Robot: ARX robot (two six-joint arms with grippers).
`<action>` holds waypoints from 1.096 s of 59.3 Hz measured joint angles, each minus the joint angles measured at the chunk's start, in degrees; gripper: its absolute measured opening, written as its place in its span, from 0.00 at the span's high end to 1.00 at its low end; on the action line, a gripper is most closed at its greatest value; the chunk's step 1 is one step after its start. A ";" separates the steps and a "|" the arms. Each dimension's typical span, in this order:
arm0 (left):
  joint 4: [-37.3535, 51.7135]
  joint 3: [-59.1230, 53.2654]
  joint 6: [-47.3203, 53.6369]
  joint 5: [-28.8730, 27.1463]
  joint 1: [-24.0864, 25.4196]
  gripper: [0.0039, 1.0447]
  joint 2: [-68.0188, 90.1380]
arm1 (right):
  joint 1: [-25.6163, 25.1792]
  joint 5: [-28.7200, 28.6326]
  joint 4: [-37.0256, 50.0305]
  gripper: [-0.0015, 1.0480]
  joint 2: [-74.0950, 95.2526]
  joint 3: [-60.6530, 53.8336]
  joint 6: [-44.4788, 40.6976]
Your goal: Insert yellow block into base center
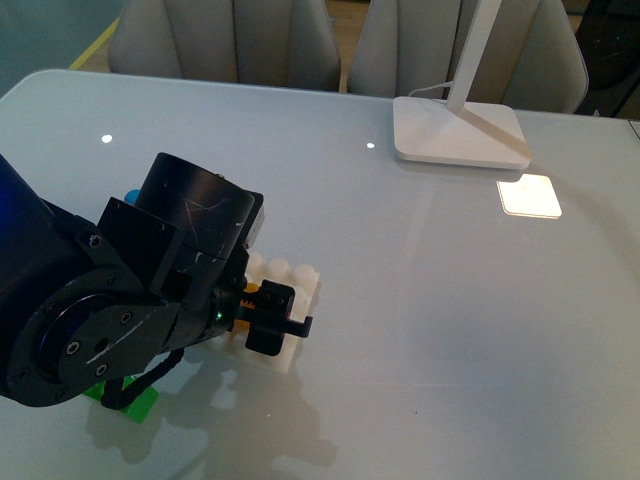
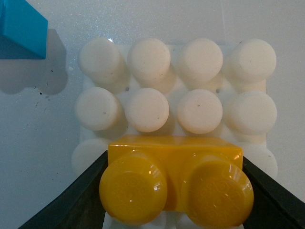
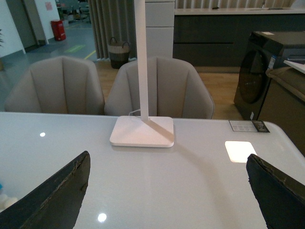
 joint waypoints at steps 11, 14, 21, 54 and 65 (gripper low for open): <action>0.02 0.35 0.63 -0.48 -0.37 0.40 0.48 | 0.00 0.00 0.00 0.08 0.00 0.00 -0.02; 0.00 0.48 0.70 -0.52 -0.44 0.40 0.59 | 0.00 0.00 0.00 0.08 0.00 0.00 -0.02; -0.17 0.90 1.05 -0.61 -0.59 0.40 1.03 | 0.00 0.00 0.00 0.08 0.00 0.00 0.00; -0.92 2.01 1.44 -0.11 -0.35 0.39 1.46 | 0.00 0.00 0.00 0.08 0.00 0.00 -0.02; -1.44 1.57 0.79 1.95 0.59 0.16 0.59 | 0.00 -0.02 0.00 0.08 0.02 0.00 -0.02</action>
